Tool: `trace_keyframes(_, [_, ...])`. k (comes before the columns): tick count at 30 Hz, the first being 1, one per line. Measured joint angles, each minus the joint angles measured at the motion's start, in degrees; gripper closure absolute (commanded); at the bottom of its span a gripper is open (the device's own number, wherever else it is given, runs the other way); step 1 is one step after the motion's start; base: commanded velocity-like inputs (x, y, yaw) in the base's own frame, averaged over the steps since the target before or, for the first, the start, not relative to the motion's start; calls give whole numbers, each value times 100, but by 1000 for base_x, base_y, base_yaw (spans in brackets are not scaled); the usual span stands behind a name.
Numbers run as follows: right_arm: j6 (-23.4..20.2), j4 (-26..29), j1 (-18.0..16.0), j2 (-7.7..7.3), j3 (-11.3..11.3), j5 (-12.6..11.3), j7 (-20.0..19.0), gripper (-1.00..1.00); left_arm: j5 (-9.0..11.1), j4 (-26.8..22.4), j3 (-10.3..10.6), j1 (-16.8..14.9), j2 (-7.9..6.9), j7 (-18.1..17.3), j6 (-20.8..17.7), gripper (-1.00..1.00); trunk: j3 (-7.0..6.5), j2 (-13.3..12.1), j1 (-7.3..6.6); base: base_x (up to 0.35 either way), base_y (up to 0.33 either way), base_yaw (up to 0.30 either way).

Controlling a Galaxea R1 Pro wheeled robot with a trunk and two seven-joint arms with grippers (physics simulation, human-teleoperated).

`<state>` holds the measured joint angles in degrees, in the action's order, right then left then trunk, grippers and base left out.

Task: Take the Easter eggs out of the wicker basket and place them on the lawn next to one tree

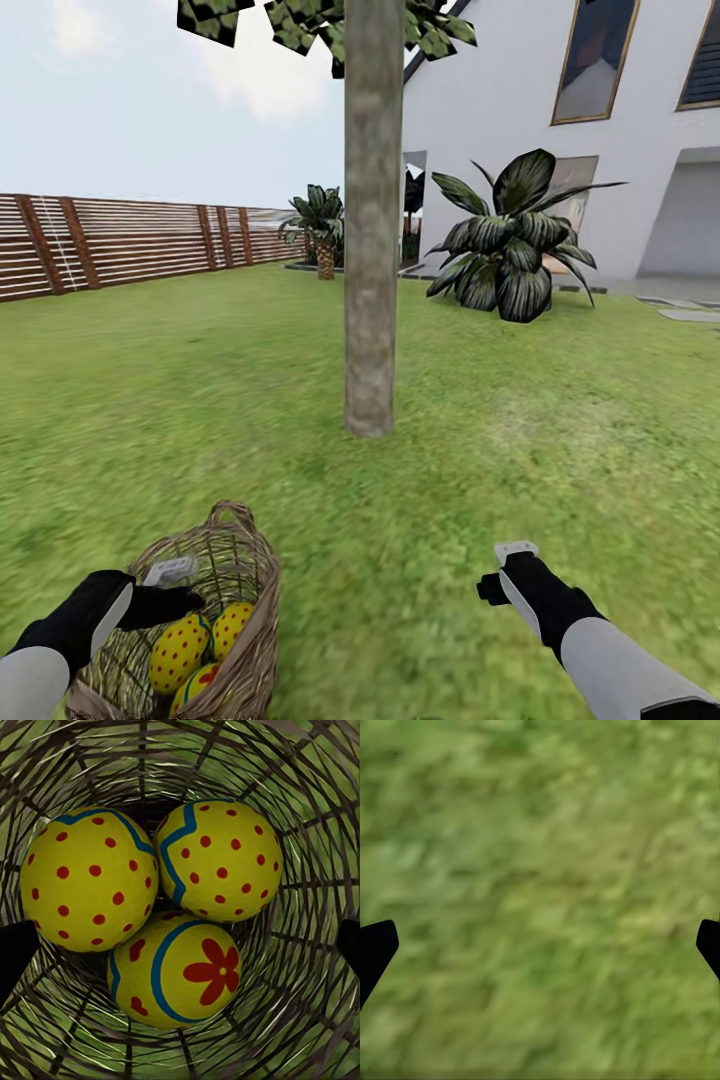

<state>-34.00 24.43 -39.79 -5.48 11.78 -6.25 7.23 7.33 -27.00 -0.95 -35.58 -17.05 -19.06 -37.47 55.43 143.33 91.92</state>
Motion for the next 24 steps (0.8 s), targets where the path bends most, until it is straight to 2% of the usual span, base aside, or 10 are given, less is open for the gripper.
trace_keyframes(24, [0,-2,0,3,0,0,0,-100,9,0,-8,0,0,0,-29,-100,532,32,62,0,0,0])
